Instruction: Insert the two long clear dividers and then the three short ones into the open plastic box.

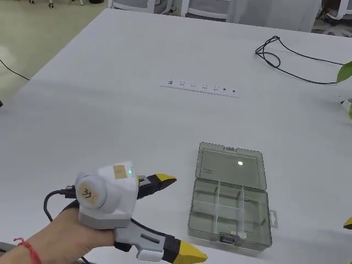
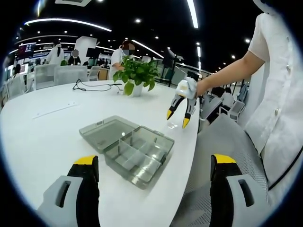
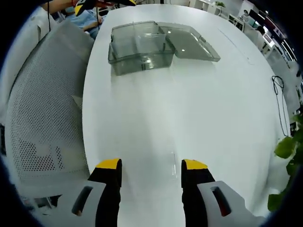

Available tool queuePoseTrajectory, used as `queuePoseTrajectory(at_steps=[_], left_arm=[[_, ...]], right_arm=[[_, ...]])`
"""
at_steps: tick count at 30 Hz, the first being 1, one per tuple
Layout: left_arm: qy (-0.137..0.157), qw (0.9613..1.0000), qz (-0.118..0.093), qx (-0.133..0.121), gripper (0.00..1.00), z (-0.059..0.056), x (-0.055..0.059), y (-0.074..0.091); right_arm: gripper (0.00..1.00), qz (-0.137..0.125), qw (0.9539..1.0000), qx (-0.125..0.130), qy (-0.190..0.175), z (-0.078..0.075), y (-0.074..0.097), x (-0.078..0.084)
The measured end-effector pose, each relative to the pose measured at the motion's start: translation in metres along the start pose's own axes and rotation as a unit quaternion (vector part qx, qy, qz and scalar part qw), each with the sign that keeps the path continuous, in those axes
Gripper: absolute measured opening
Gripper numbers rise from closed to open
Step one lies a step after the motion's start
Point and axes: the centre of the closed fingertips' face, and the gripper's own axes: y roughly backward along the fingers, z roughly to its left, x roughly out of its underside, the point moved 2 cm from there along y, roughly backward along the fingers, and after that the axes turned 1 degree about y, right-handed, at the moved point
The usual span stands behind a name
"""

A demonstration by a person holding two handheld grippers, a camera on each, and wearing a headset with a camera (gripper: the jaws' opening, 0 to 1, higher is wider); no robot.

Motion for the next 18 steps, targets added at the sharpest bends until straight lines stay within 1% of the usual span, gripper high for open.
queuePoseTrajectory(at_steps=[3,9,13,18], left_arm=[[0.002,1.0000,0.000,0.000,1.00,0.000,0.001,0.000],[0.005,1.0000,0.001,-0.001,1.00,0.000,0.002,0.001],[0.007,1.0000,0.001,-0.002,1.00,0.001,0.002,0.001],[0.008,1.0000,-0.001,-0.002,1.00,0.001,0.001,0.001]], right_arm=[[0.50,0.011,0.9999,-0.001,0.003,-0.003,-0.006,0.006],[0.47,0.023,0.9996,-0.002,0.013,-0.007,-0.011,0.012],[0.43,0.034,0.9993,-0.004,0.013,-0.008,-0.015,0.016],[0.40,0.033,0.9993,0.003,0.014,-0.010,-0.014,0.016]])
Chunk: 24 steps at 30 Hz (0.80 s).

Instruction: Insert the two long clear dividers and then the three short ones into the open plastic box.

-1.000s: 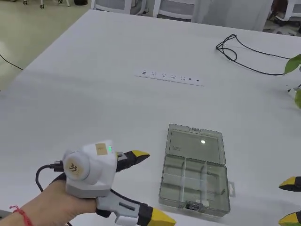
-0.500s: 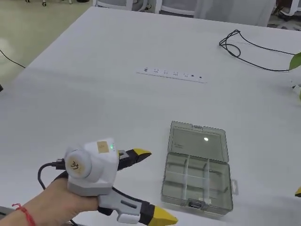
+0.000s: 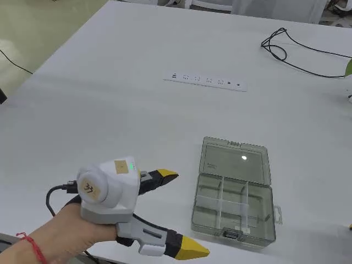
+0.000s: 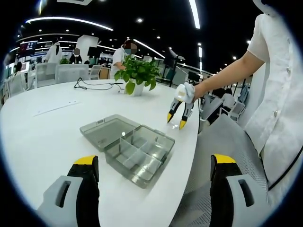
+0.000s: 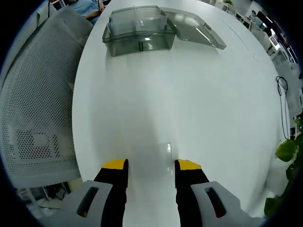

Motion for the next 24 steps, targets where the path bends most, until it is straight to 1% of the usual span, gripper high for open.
queuePoseTrajectory(at_steps=[6,8,17,20,24], left_arm=[[0.000,1.0000,0.000,0.002,1.00,0.000,0.001,-0.001],[0.000,1.0000,0.000,0.002,1.00,0.000,0.001,-0.001],[-0.003,1.0000,-0.001,0.002,1.00,0.000,0.000,0.000],[-0.003,1.0000,-0.002,0.001,1.00,0.000,-0.001,0.001],[-0.003,1.0000,-0.004,0.001,1.00,0.000,-0.003,0.002]], right_arm=[[0.37,0.003,1.0000,0.000,0.003,0.002,0.000,-0.001],[0.33,0.002,1.0000,0.002,0.004,0.002,0.000,-0.001],[0.33,0.005,0.9999,0.009,0.005,0.003,0.001,-0.002],[0.33,0.001,0.9998,0.016,0.009,0.003,0.003,-0.004],[0.33,-0.010,0.9996,0.026,0.008,0.003,0.011,-0.012]])
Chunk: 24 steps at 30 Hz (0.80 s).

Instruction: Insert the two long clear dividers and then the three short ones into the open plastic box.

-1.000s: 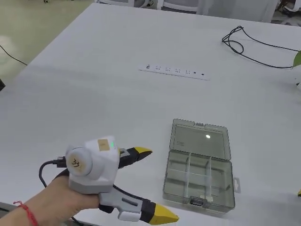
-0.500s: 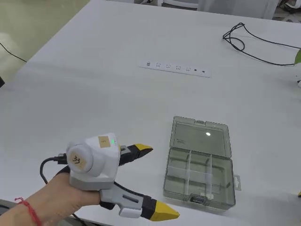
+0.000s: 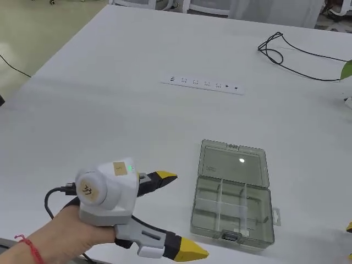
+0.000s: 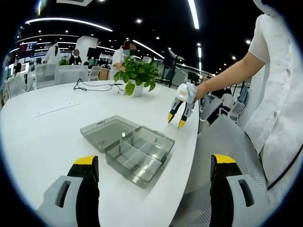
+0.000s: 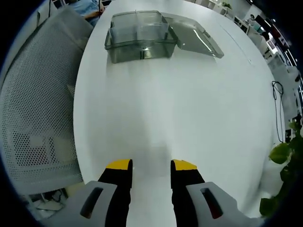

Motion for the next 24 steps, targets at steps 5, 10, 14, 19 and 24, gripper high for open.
queuePoseTrajectory(at_steps=[5,10,14,19,24], left_arm=[[0.003,1.0000,-0.006,0.002,1.00,0.000,-0.005,-0.001],[0.004,0.9999,-0.011,0.005,1.00,0.000,-0.012,-0.002],[0.005,0.9998,-0.020,0.007,1.00,-0.002,-0.021,-0.005],[0.014,0.9993,-0.035,0.008,0.99,-0.003,-0.034,-0.008],[0.033,0.9980,-0.052,0.014,0.96,-0.008,-0.047,-0.012]], right_arm=[[0.33,-0.025,0.9994,0.023,0.003,-0.003,0.016,-0.021],[0.33,-0.043,0.9980,0.044,0.015,-0.002,0.036,-0.045],[0.33,-0.059,0.9962,0.059,0.024,0.003,0.056,-0.072],[0.33,-0.078,0.9932,0.079,0.037,0.008,0.078,-0.102],[0.33,-0.091,0.9908,0.090,0.043,0.011,0.085,-0.113]])
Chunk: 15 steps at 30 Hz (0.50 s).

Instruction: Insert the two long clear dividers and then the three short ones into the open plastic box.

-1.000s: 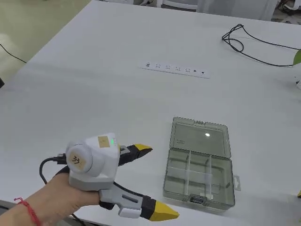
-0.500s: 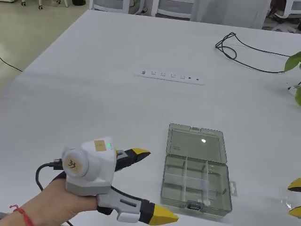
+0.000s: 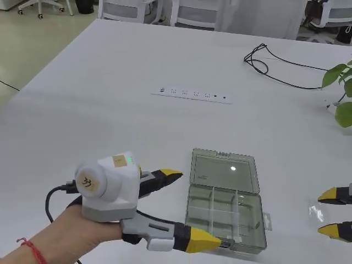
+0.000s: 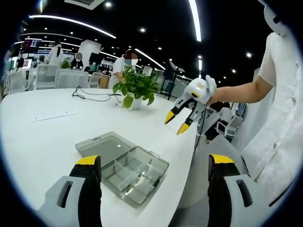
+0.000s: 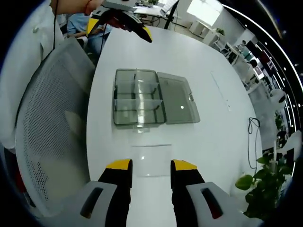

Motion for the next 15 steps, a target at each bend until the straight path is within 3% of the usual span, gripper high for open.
queuePoseTrajectory(at_steps=[6,15], left_arm=[[0.034,0.9993,-0.012,0.012,0.86,-0.010,-0.011,-0.010],[0.106,0.9932,-0.035,0.031,0.72,-0.022,-0.028,-0.025]], right_arm=[[0.33,-0.019,0.9996,0.015,0.013,0.000,0.010,-0.025],[0.33,-0.039,0.9985,0.029,0.025,-0.001,0.026,-0.058]])
